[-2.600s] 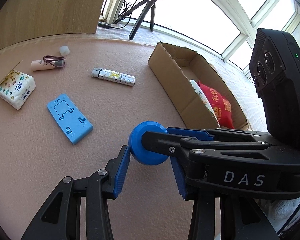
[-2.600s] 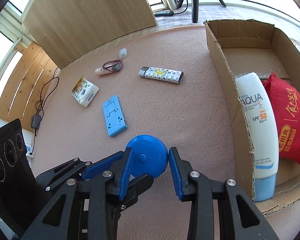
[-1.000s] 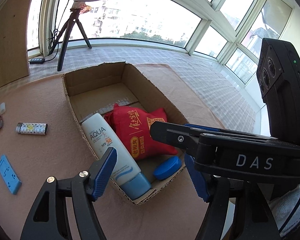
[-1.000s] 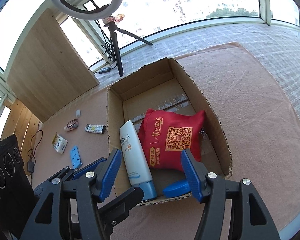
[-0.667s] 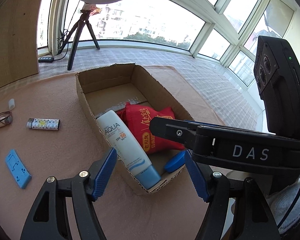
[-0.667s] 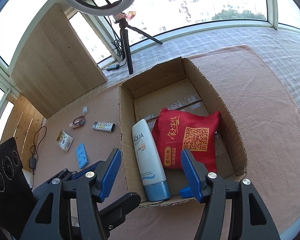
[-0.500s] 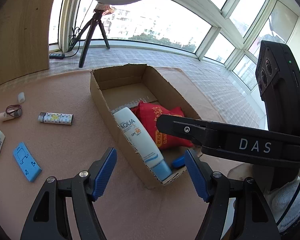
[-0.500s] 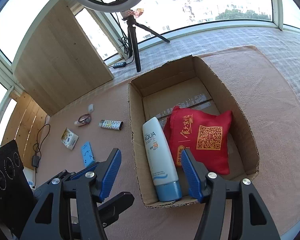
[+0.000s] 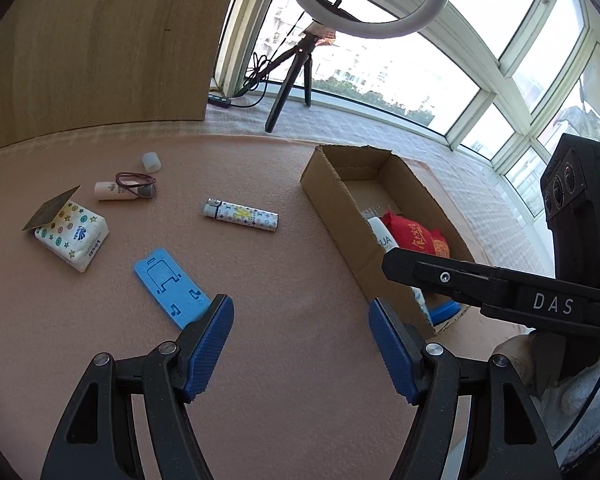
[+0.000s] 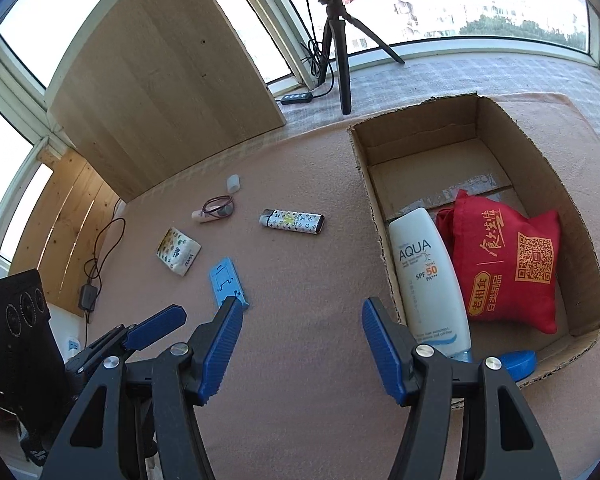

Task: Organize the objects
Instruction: 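Move the right tool to the black card on the tissue pack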

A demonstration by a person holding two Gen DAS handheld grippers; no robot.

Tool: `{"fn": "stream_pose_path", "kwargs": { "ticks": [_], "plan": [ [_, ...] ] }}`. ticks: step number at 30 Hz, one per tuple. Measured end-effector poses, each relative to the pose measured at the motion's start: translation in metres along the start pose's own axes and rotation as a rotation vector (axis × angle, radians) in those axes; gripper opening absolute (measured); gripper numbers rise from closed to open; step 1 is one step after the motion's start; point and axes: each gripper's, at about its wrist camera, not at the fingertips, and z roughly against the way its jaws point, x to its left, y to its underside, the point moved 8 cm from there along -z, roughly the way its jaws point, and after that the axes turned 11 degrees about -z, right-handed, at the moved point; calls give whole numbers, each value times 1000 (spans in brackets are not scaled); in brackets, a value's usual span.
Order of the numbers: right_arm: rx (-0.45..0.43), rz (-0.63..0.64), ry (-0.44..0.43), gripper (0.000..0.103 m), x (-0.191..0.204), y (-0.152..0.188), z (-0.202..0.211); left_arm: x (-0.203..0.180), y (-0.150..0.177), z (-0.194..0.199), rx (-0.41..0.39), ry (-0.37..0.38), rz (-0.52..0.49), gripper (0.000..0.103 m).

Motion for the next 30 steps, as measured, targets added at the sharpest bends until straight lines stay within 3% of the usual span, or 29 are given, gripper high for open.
{"fn": "stream_pose_path", "kwargs": {
  "ticks": [11,18,22,30],
  "plan": [
    [57,237,-11,60,101,12,-36,120,53,60,-6,-114,130,73],
    [111,443,-30,65,187,9,-78,176,102,101,-10,-187,167,74],
    [162,529,-38,73,226,6,-112,201,127,121,-18,-203,214,73],
    [293,679,61,73,262,7,-189,237,160,147,-35,-196,298,73]
  ]
}}
